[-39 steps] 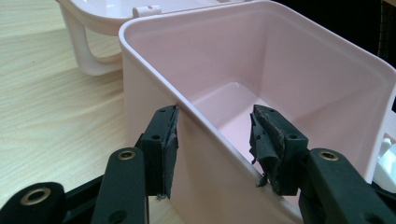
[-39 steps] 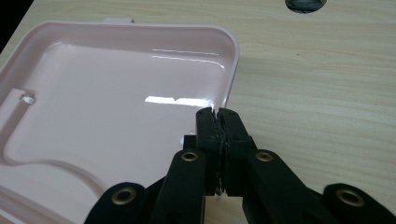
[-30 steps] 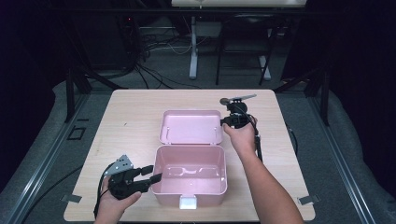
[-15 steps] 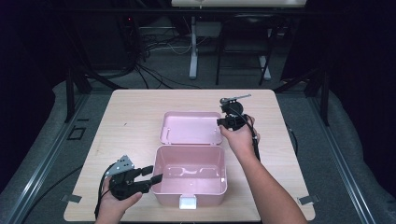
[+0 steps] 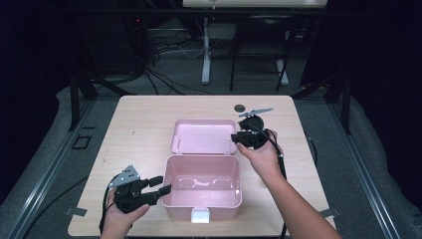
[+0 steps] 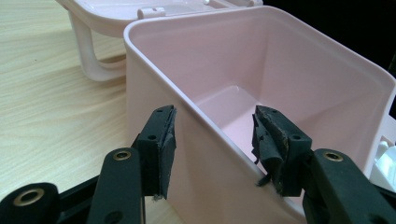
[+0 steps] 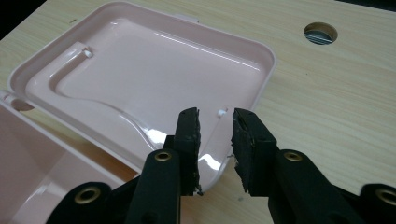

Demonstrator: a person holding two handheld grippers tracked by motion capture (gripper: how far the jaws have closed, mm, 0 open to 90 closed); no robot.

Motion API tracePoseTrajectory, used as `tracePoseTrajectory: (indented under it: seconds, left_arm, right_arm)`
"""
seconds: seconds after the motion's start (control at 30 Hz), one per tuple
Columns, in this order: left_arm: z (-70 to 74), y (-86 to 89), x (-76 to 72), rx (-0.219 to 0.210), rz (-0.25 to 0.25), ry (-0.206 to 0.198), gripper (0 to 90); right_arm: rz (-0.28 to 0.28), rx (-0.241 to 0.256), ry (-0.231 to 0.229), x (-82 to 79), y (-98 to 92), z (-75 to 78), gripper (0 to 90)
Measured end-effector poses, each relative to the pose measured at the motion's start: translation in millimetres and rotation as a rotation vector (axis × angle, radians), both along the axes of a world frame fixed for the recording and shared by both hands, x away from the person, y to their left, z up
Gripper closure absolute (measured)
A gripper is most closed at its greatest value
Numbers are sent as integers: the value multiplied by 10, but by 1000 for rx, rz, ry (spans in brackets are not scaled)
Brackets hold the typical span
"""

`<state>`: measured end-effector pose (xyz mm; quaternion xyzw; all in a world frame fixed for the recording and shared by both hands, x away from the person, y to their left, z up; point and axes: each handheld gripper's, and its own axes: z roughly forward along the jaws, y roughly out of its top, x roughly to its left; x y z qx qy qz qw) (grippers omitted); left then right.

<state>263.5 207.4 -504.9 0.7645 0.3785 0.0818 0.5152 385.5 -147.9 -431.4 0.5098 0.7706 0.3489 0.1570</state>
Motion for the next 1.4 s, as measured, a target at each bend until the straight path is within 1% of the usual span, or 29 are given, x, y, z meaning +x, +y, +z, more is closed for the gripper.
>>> tracePoseTrajectory:
  seconds: [0.07, 0.17, 0.27, 0.33, 0.4, 0.5, 0.6, 0.67, 0.7, 0.77, 0.87, 0.97, 1.0, 1.1, 1.17, 1.27, 1.4]
  left_arm:
    - [8, 11, -5, -1, 3, 5, 495]
    - [11, 21, -2, -8, 10, 0, 495]
    - [16, 26, -1, -10, 13, 0, 495]
    - [19, 28, -4, -9, 15, 2, 496]
    - [22, 32, -4, -7, 13, -1, 495]
    - [19, 30, -6, -8, 15, 3, 496]
    - [19, 30, -5, -8, 14, 3, 495]
    - [17, 30, -4, -9, 13, 3, 495]
    - [17, 30, -2, -8, 11, 2, 495]
    - [15, 30, 0, -8, 11, 3, 495]
    - [16, 27, -1, -8, 10, 2, 494]
    - [16, 27, -1, -8, 10, 2, 495]
    - [16, 28, -1, -7, 10, 2, 495]
    - [18, 26, -4, -8, 11, 1, 495]
    - [21, 26, -4, -3, 11, 1, 495]
    - [16, 28, -2, -9, 10, 2, 495]
    - [19, 27, -5, -10, 11, 2, 495]
  right_arm:
    - [7, 0, -7, -33, -47, -12, 704]
    - [19, -18, 14, -70, -117, -24, 675]
    - [26, -42, 3, -101, -156, -17, 647]
    - [28, -50, -25, -122, -181, -10, 629]
    - [40, -52, -17, -142, -199, -2, 628]
    - [53, -56, 9, -154, -223, -12, 631]
    - [76, -92, 49, -147, -256, -42, 617]
    - [76, -131, 55, -141, -267, -66, 615]
    - [75, -140, 59, -140, -276, -74, 610]
    - [79, -149, 77, -130, -298, -91, 589]
    - [72, -153, 93, -115, -328, -113, 570]
    - [72, -172, 104, -109, -357, -125, 563]
    - [72, -171, 111, -106, -362, -134, 552]
    - [74, -204, 131, -95, -379, -167, 547]
    - [76, -216, 152, -87, -389, -180, 548]
    - [84, -232, 156, -73, -397, -195, 543]
    - [83, -245, 169, -56, -404, -193, 514]
